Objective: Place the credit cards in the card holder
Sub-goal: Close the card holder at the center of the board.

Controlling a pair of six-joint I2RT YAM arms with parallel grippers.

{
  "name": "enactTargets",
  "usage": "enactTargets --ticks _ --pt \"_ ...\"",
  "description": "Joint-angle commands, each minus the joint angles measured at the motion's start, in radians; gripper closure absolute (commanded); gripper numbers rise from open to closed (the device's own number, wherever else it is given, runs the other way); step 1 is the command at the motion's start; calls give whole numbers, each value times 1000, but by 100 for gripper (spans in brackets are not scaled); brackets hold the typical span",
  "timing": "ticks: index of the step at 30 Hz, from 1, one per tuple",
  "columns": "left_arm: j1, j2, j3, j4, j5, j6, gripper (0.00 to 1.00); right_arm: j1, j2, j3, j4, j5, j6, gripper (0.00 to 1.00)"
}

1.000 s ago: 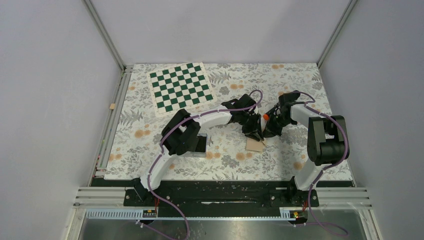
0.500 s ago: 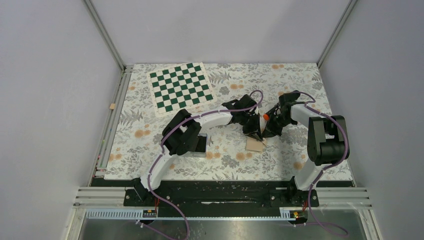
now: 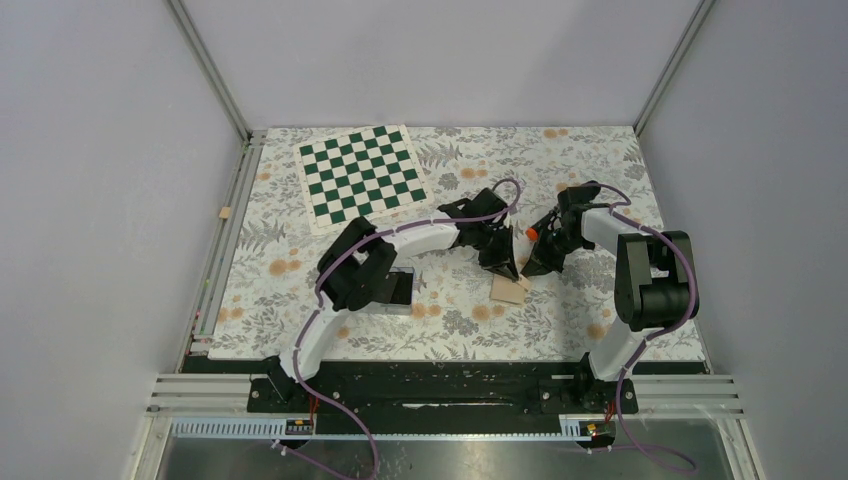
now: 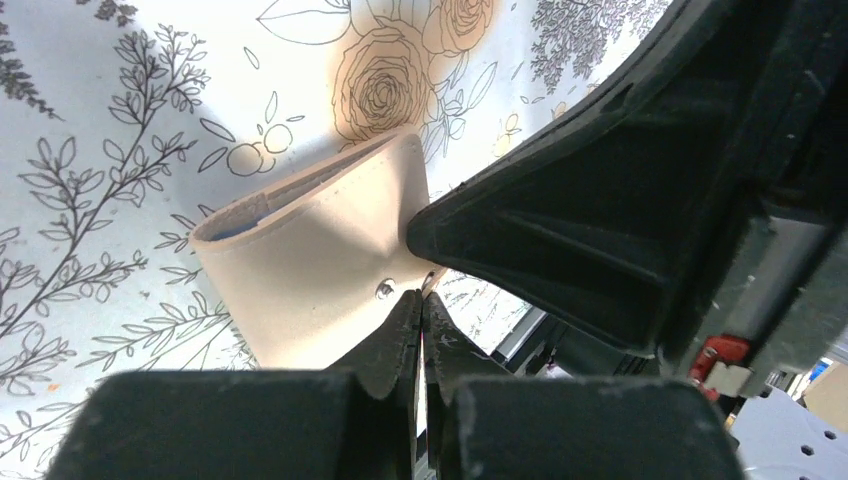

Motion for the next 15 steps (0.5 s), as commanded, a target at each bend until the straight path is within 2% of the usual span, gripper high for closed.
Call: enactTargets --ticks 1,15 --pt "12 -99 -19 55 -41 19 100 -4 -31 21 -39 -1 -4 100" --pt "35 -95 -52 20 -67 30 100 -6 -30 22 -38 -7 -12 100"
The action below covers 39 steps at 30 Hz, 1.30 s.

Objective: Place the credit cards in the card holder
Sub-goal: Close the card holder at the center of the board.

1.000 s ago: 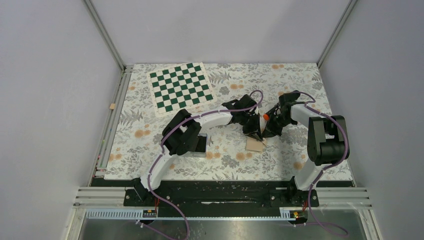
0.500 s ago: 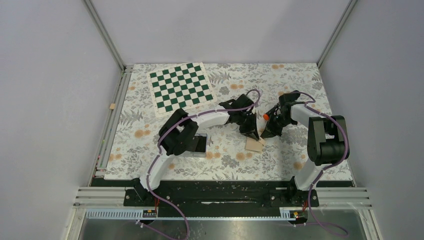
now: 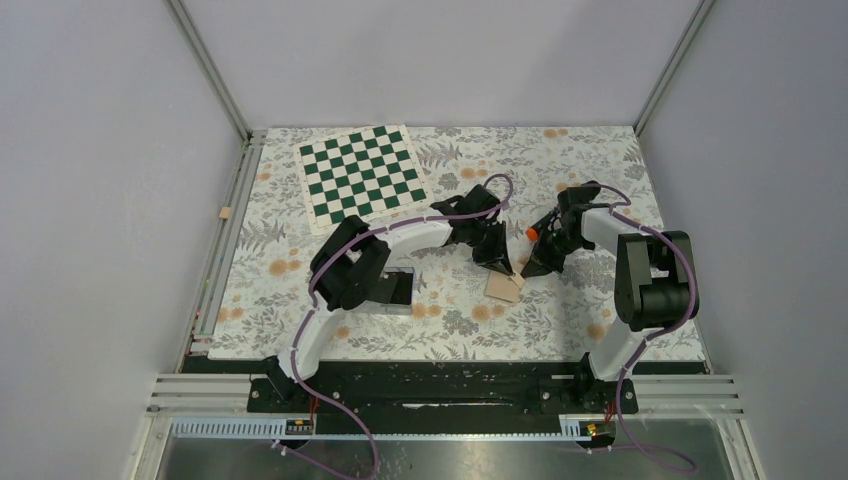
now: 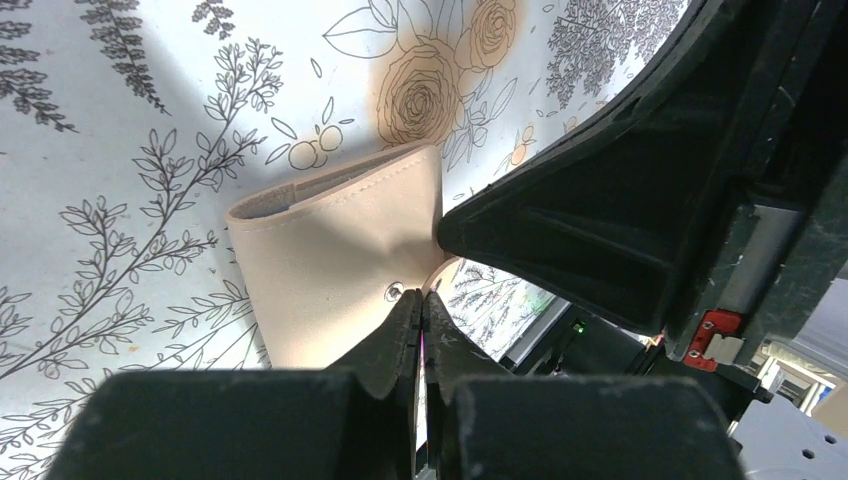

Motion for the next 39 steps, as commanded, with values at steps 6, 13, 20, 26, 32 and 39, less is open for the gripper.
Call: enactTargets --ticks 6,13,20,26,32,39 --pt "9 -39 7 -22 -47 41 100 -5 -26 22 -31 -14 -14 100" --pt "10 -48 6 -52 -63 61 100 -5 -23 27 -31 -18 -12 100" --pt "11 -29 6 -69 -63 65 100 -5 -33 27 -31 -30 -17 100" --pt "13 -25 15 -93 -71 70 100 -5 -90 16 -21 -47 -38 100" --pt "12 -12 26 -117 -77 80 100 4 -118 10 -10 -86 -38 100" --pt "18 4 25 -137 -74 83 100 79 -93 9 2 -79 -19 100"
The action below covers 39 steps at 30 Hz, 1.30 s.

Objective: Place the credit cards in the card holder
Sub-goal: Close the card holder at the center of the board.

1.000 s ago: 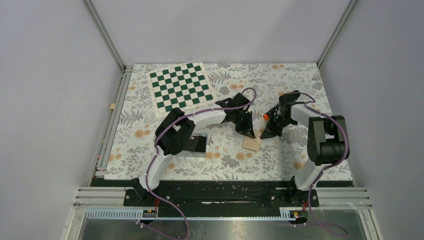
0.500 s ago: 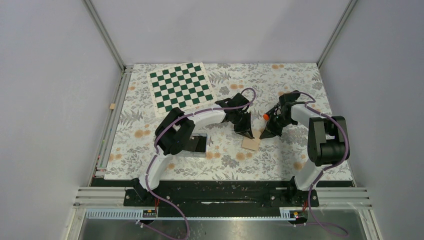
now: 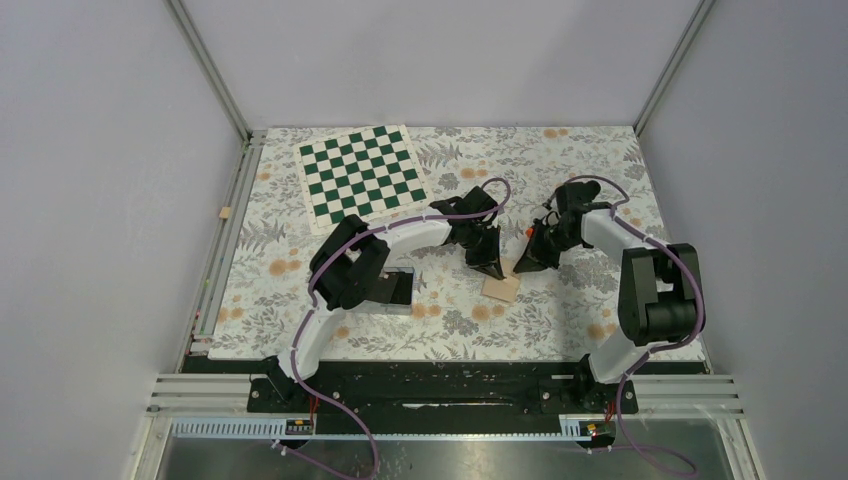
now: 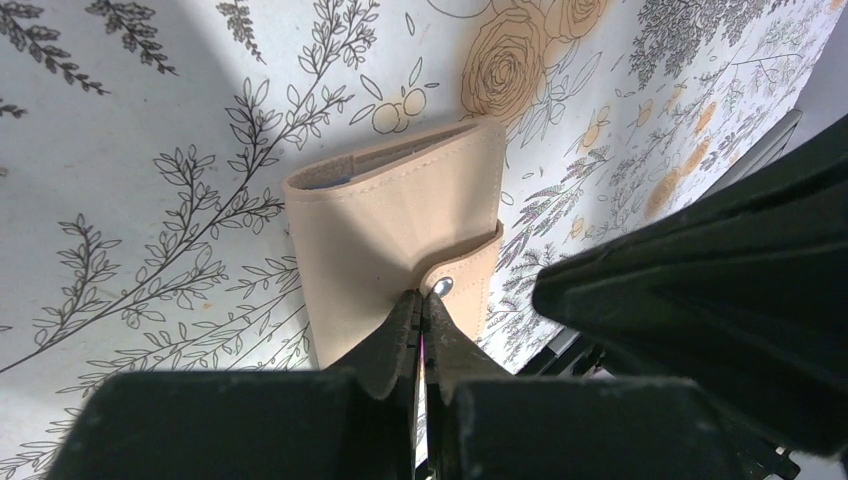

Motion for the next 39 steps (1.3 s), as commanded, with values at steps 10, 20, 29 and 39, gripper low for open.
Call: enactTargets --ticks 10,20,29,39 --pt "13 17 24 -35 -8 23 100 121 68 65 -39 108 26 100" --pt "11 25 24 -28 20 21 100 133 105 63 -58 164 32 100" --pt "12 36 29 -11 35 12 100 146 123 66 -75 209 41 100" --pt "3 68 64 -12 45 14 100 168 127 82 -105 287 50 100"
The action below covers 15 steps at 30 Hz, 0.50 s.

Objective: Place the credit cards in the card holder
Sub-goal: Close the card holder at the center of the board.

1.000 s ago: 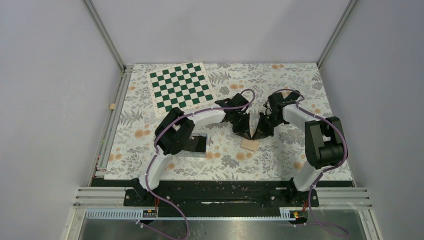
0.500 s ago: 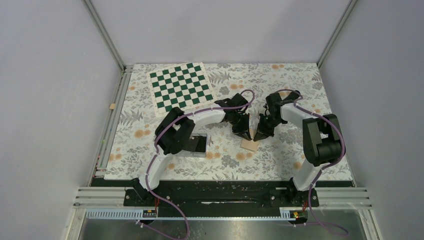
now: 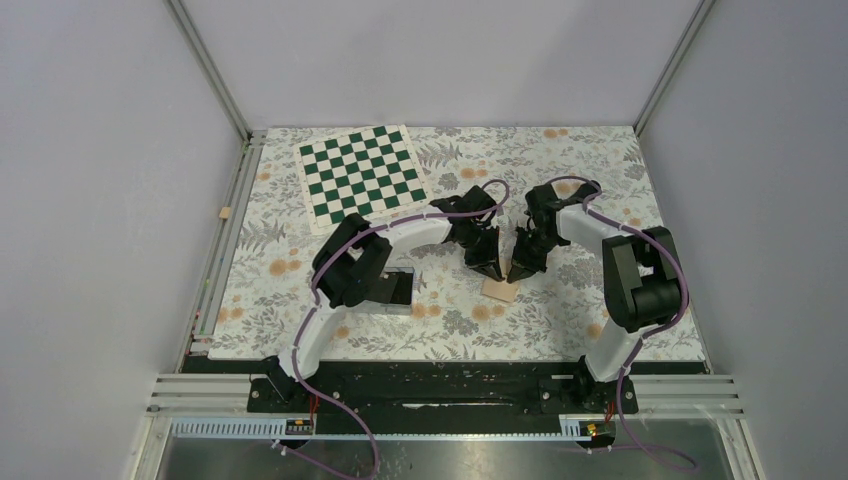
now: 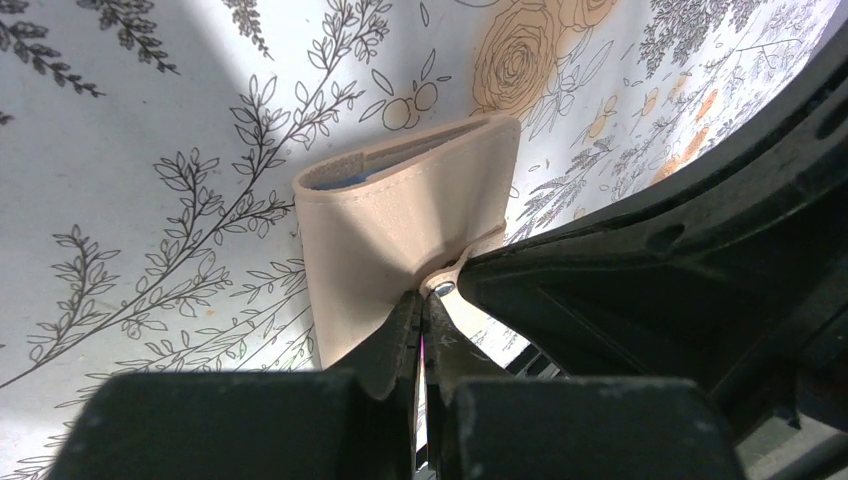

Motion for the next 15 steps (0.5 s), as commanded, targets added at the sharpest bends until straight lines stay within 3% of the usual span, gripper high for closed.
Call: enactTargets --ticks 1,12,15 --pt "-5 42 44 12 -13 9 100 14 23 22 -47 100 7 100" --pt "-11 86 96 -81 -54 30 100 29 52 23 -56 117 16 100" --pt "-10 68 78 -46 -23 38 100 28 26 31 -40 47 -19 100"
